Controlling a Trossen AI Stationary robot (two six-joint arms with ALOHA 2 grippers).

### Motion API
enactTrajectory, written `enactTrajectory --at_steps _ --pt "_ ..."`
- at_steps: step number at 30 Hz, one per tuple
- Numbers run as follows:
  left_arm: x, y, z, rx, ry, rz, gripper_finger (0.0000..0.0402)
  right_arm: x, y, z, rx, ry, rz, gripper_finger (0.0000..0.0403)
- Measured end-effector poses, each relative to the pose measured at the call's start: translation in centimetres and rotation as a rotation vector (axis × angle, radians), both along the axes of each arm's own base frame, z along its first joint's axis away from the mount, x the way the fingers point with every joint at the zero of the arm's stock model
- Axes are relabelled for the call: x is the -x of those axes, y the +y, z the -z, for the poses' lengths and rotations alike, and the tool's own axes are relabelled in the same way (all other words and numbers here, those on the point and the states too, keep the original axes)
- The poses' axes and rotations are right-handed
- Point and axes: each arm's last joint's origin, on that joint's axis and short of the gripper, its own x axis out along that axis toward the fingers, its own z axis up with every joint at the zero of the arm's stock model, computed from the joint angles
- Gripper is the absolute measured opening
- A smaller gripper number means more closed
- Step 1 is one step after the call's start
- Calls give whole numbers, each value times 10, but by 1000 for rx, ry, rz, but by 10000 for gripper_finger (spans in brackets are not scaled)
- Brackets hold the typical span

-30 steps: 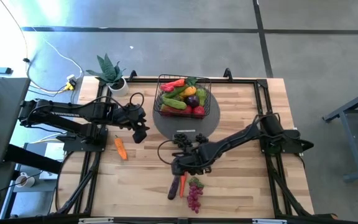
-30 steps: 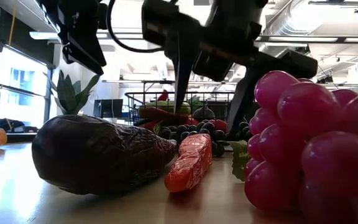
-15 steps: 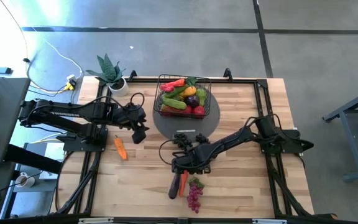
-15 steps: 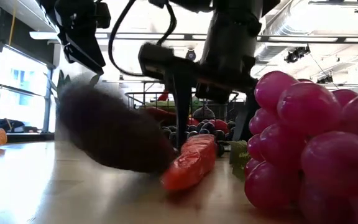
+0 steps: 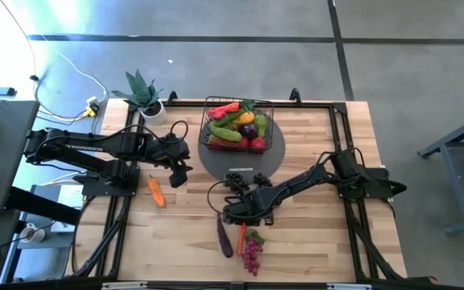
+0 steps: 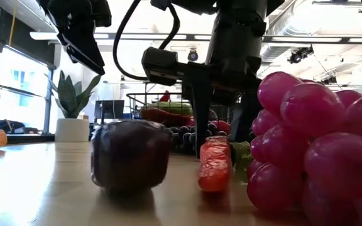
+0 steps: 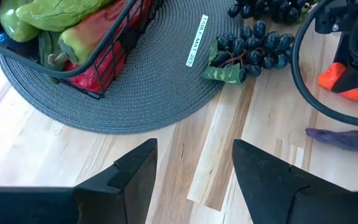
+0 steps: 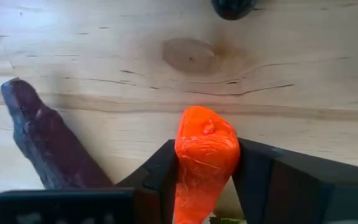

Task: Build produce basket
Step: Put the orange carrot into the wire basket

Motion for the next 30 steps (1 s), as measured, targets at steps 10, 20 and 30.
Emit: enactTrajectory --at_steps 10,20,30 --pt "2 -1 2 -23 43 63 197 -13 -5 -27 85 -114 -13 91" --pt "5 -1 4 -70 94 148 197 -36 -47 -74 286 -196 -21 89" --pt "5 -1 4 -71 103 153 197 -49 -119 -127 485 -229 -107 88"
